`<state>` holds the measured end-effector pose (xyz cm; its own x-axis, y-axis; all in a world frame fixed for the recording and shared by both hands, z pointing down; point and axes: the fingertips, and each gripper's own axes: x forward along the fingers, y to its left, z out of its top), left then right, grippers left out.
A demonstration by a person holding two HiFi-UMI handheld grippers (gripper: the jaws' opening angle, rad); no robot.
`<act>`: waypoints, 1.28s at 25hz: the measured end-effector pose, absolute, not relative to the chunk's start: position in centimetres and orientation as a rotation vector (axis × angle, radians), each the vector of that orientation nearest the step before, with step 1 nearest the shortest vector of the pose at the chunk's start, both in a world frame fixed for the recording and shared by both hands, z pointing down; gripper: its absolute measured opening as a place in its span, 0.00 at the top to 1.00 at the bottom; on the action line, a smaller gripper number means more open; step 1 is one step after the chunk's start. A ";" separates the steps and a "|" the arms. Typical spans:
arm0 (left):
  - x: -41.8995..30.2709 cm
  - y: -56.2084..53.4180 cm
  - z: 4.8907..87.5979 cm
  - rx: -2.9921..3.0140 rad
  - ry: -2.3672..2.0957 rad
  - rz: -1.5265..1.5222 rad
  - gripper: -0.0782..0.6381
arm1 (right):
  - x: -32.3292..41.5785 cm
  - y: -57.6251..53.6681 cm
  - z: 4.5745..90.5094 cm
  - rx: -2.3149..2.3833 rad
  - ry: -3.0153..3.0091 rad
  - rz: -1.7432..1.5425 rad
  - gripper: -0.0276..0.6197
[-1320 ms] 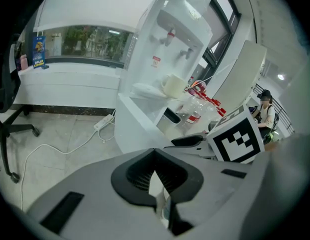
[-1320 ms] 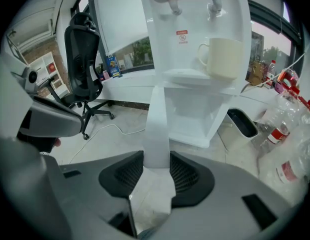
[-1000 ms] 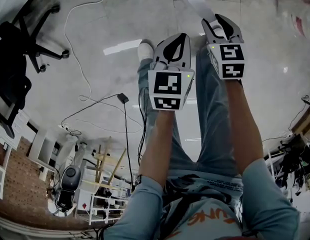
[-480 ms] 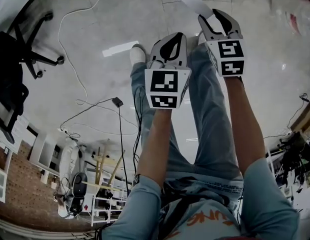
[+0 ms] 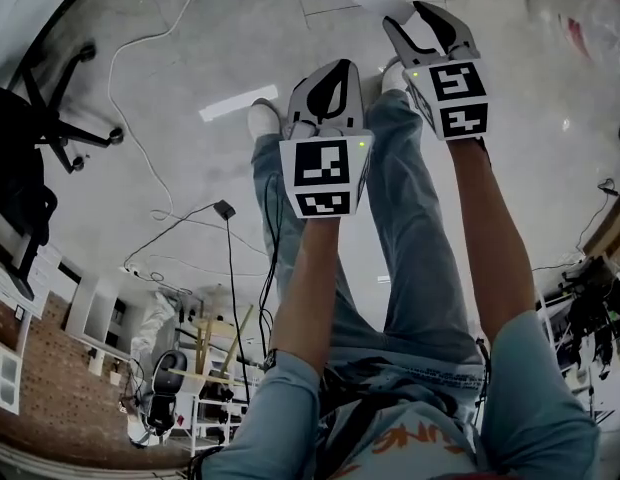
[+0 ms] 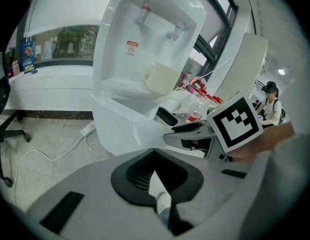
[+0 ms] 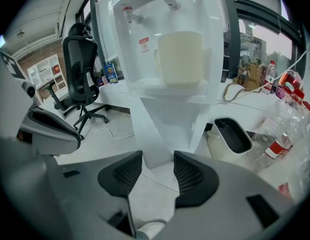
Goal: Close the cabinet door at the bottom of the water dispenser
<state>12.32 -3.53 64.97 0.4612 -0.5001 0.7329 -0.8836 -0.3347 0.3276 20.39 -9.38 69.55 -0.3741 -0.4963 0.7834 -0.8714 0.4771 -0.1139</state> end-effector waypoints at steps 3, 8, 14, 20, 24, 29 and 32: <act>13.1 -4.1 64.9 1.978 -1.162 0.666 0.88 | 21.1 -10.1 69.5 1.119 -2.044 0.685 0.65; 14.6 -4.8 64.9 1.969 -1.180 0.626 0.88 | 22.2 -11.4 69.6 1.099 -2.064 0.653 0.65; 14.7 -5.5 65.0 1.935 -1.239 0.585 0.88 | 23.4 -13.4 69.8 1.066 -2.089 0.595 0.65; 14.4 -5.4 65.3 1.904 -1.282 0.567 0.88 | 24.6 -15.2 69.8 1.082 -2.090 0.534 0.65; 14.4 -5.4 65.3 1.889 -1.295 0.566 0.88 | 25.7 -16.7 69.8 1.111 -2.081 0.515 0.65; 13.9 -5.8 65.3 1.877 -1.326 0.557 0.88 | 26.0 -19.2 70.0 1.151 -2.079 0.496 0.66; 14.1 -5.9 65.4 1.868 -1.345 0.548 0.88 | 26.6 -20.3 70.2 1.156 -2.095 0.494 0.68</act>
